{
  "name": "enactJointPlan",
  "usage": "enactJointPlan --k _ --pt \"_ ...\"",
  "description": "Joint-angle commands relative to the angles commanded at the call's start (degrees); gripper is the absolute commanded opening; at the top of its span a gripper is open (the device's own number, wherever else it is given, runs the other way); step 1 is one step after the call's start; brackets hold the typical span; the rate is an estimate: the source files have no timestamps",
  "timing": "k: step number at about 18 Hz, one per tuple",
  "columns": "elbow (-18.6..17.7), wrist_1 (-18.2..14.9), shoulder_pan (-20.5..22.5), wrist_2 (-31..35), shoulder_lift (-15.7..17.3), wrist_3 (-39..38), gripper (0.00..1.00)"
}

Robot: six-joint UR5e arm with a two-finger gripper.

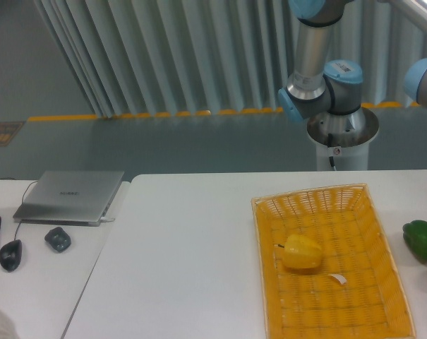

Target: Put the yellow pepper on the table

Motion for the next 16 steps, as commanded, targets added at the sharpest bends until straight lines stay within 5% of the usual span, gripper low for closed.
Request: enactJointPlan --k 8,13,16 --pt "-1.58 0.17 -0.70 -1.32 0.62 0.00 1.00" --pt "-7.72 6.04 -0.35 -4.82 2.53 -0.79 1.00" --pt "-8.88 6.33 -1.40 -5.45 4.04 -0.62 1.00"
